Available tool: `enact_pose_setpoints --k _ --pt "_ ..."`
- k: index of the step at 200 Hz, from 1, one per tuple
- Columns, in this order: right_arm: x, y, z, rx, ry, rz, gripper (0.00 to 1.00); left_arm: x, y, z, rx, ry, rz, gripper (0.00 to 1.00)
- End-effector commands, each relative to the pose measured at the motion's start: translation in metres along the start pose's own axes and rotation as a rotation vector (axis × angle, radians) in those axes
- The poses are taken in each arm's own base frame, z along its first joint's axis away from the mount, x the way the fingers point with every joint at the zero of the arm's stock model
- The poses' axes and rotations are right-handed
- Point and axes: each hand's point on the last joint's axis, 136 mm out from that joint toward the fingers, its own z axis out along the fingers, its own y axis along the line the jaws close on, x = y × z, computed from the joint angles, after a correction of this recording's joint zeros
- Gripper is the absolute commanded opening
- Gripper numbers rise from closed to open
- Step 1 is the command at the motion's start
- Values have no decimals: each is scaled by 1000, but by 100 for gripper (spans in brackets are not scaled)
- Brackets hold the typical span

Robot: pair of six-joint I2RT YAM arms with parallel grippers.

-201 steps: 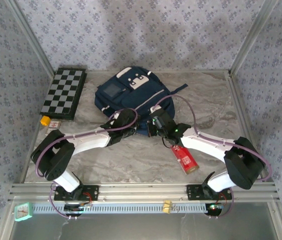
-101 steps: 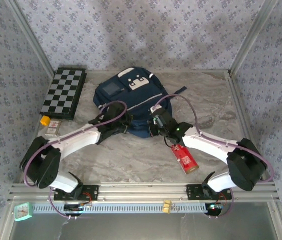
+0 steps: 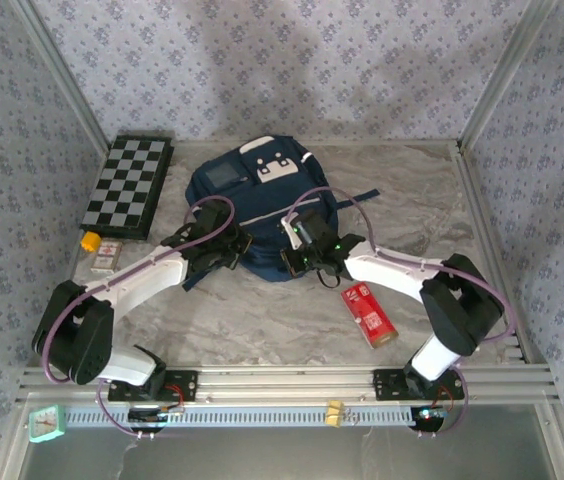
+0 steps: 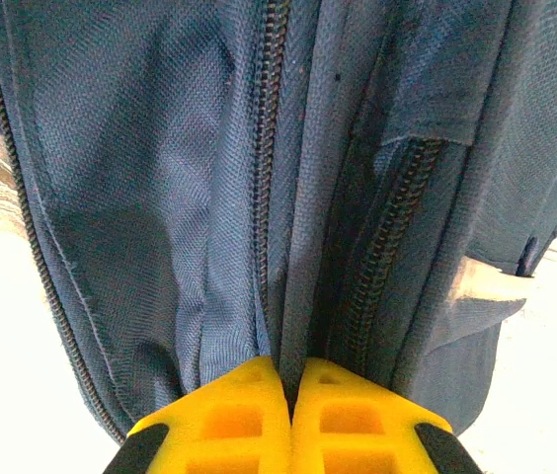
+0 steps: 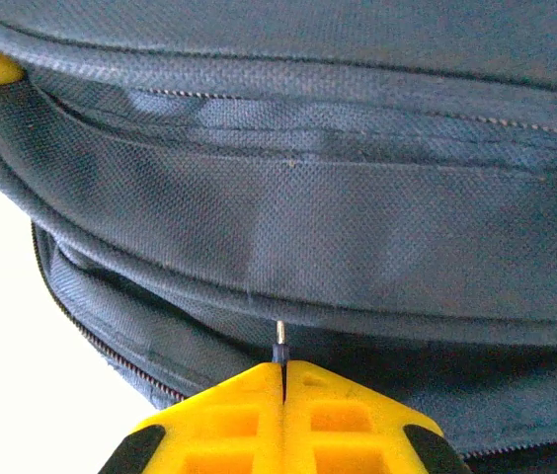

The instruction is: Pack the student bag

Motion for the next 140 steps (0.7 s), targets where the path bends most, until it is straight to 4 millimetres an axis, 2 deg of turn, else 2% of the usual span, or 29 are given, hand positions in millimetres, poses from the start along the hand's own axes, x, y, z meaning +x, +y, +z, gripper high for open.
enact_pose_setpoints --k 1,19,44,71,90,117,140 --pt "1 1 7 -16 21 -25 13 -5 -13 -4 19 -9 10 0" --pt "-2 3 9 -34 9 -29 25 -4 -14 -3 26 -3 6 0" --pt "-2 6 17 -54 10 -31 28 -4 -15 -4 23 -4 7 0" --pt "2 -7 21 -4 23 -24 17 -5 -15 -5 22 -9 10 0" --pt "-3 -22 12 58 2 -4 1 -6 -15 -8 15 -15 27 0" --pt "-4 -45 -6 187 1 15 0 -7 -18 -10 7 -7 93 0" --pt "10 -70 -25 312 28 94 0 -12 -16 -12 -33 6 176 0"
